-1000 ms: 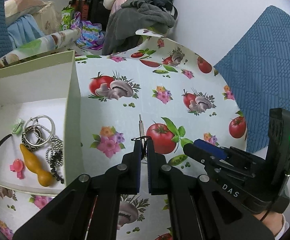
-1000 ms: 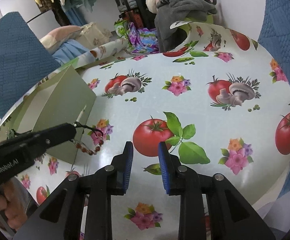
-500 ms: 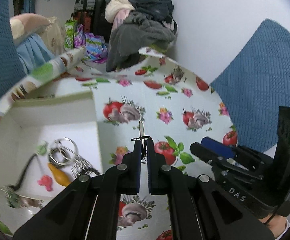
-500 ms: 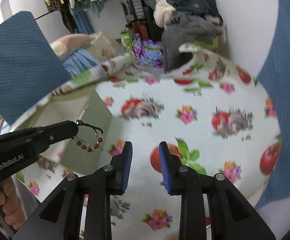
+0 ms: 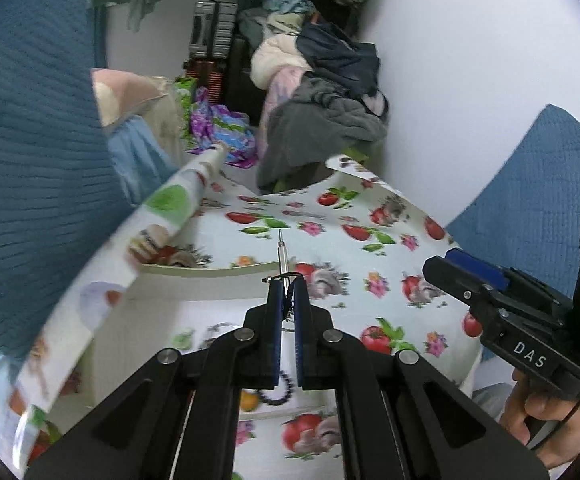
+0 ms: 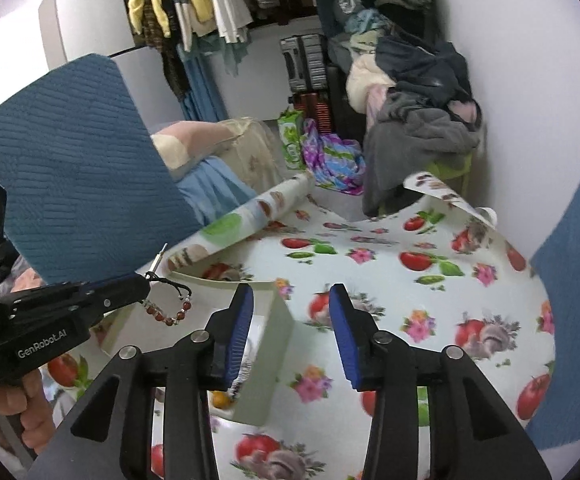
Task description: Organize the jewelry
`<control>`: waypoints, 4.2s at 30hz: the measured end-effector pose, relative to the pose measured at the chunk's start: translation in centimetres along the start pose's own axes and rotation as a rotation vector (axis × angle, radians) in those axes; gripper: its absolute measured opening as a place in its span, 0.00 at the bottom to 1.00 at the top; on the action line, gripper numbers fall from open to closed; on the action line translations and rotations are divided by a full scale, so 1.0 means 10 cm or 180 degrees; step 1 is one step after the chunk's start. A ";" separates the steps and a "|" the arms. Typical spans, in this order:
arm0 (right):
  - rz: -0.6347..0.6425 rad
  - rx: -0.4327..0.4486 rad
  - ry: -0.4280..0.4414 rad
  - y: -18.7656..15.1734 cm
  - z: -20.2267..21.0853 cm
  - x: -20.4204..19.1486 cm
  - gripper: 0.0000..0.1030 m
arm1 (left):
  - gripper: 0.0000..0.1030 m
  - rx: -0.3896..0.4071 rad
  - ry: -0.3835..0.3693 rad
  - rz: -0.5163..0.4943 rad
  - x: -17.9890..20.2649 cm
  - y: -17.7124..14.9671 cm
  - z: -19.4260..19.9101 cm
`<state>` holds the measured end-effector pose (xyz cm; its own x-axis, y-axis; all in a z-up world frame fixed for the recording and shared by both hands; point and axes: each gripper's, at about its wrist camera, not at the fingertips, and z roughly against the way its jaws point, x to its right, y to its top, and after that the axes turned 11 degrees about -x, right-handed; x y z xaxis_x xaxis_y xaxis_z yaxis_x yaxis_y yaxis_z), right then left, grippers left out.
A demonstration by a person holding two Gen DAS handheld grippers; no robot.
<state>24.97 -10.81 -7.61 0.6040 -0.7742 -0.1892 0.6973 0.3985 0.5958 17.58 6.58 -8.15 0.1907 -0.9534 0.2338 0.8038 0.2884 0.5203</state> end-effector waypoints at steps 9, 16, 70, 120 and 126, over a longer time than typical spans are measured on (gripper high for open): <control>0.0090 -0.0263 0.0031 -0.23 -0.51 -0.40 0.38 | 0.04 -0.0132 0.0101 0.0130 -0.43 -0.25 -0.25; 0.0051 -0.0431 -0.0064 -0.43 -0.75 -0.50 0.43 | 0.04 -0.0274 0.0099 0.0199 -0.62 -0.39 -0.48; 0.0160 0.0588 -0.0204 -0.81 1.17 -0.91 1.00 | 0.90 0.0344 0.0636 0.0371 -0.39 -0.91 1.32; -0.0174 0.0285 -0.0440 -1.16 0.77 -0.64 1.00 | 0.99 0.0063 0.0865 0.0318 -0.40 -1.15 0.94; -0.0194 0.0287 -0.0456 -1.17 0.77 -0.63 1.00 | 0.99 0.0051 0.0852 0.0316 -0.39 -1.16 0.92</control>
<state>10.08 -14.39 -7.38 0.4962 -0.8602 -0.1178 0.6895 0.3080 0.6556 2.33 7.82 -7.51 0.4117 -0.9093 0.0601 0.7651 0.3807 0.5193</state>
